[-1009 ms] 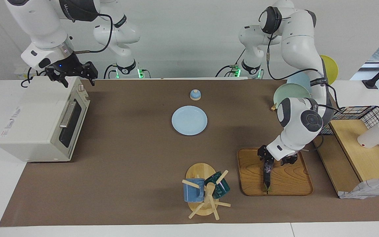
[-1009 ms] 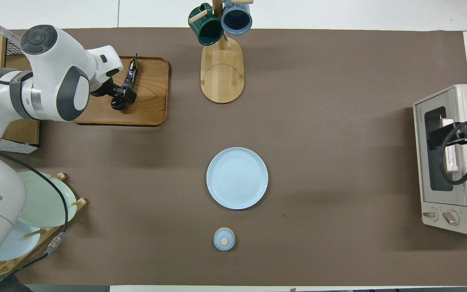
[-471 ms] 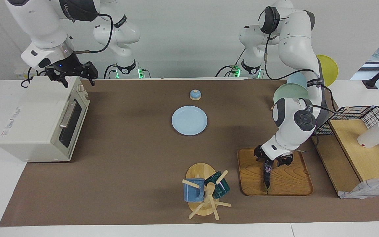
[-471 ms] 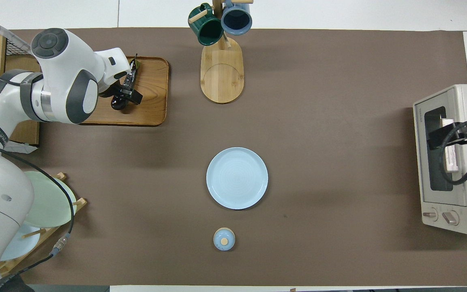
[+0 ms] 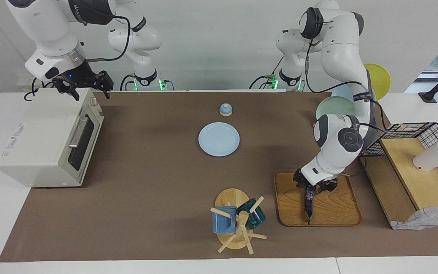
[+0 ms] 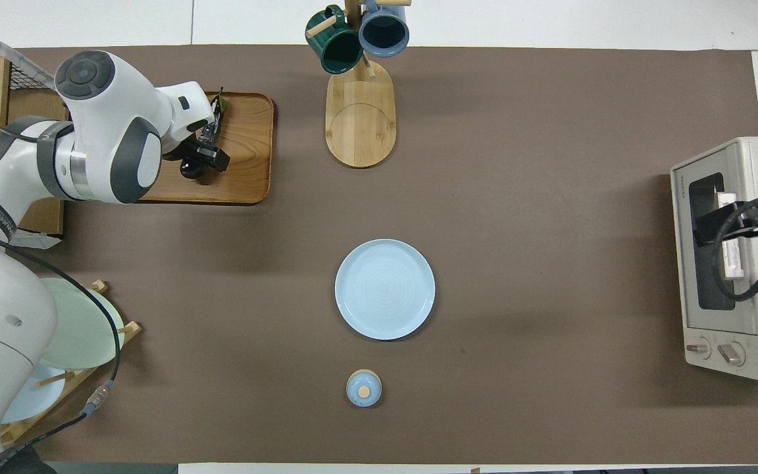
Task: Put eggplant into oven
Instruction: 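Carry the eggplant over the blue plate while the right gripper reaches the oven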
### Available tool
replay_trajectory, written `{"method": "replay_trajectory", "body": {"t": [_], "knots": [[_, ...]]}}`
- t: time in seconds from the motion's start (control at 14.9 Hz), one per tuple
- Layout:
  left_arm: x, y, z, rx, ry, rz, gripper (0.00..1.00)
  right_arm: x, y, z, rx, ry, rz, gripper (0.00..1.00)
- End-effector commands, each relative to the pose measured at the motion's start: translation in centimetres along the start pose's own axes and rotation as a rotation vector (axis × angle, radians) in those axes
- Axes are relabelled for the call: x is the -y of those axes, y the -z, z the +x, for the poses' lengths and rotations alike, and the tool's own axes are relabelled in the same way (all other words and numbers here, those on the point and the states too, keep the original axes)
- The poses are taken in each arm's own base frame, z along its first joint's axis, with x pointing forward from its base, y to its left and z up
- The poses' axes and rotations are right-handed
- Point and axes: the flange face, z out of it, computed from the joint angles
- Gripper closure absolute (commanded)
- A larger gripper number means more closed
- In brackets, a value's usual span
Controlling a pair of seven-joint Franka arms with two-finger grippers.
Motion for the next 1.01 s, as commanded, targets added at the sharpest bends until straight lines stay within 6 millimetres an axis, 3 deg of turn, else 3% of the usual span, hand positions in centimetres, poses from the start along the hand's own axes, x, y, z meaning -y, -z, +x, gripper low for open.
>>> {"method": "replay_trajectory", "body": {"t": [0.0,0.07,0.13,0.2,0.34,0.47,0.67,0.81,0.94], "knots": [[0.0,0.0,-0.1,0.006,-0.019,0.022,0.90,0.3,-2.3,0.2,-0.067,0.057,0.021,0.62],[0.0,0.3,-0.1,0.013,-0.017,0.018,1.00,-0.2,-4.2,-0.5,-0.098,0.106,0.018,0.79],[0.0,0.7,0.0,0.018,-0.012,0.013,1.00,-1.6,-5.4,-0.9,-0.124,0.141,0.014,0.97],[-0.1,1.4,0.2,0.016,-0.009,0.010,1.00,-2.4,-6.0,-1.0,-0.142,0.158,0.010,1.00],[-0.5,3.6,-0.1,0.013,0.023,-0.020,1.00,-2.7,-6.5,-1.0,-0.138,0.148,-0.013,1.00],[-1.4,7.8,-1.2,0.011,0.080,-0.047,1.00,-3.2,-8.5,-0.8,-0.145,0.088,-0.089,1.00],[-5.7,13.1,-2.6,0.049,0.177,-0.057,1.00,-4.6,-9.9,-0.7,-0.124,0.050,-0.131,1.00],[-9.1,15.4,-3.9,0.060,0.213,-0.070,1.00,-6.1,-10.9,-0.6,-0.121,-0.007,-0.153,1.00],[-13.1,16.7,-5.8,0.072,0.238,-0.070,1.00,-6.4,-11.7,-0.5,-0.123,-0.032,-0.155,1.00]]}}
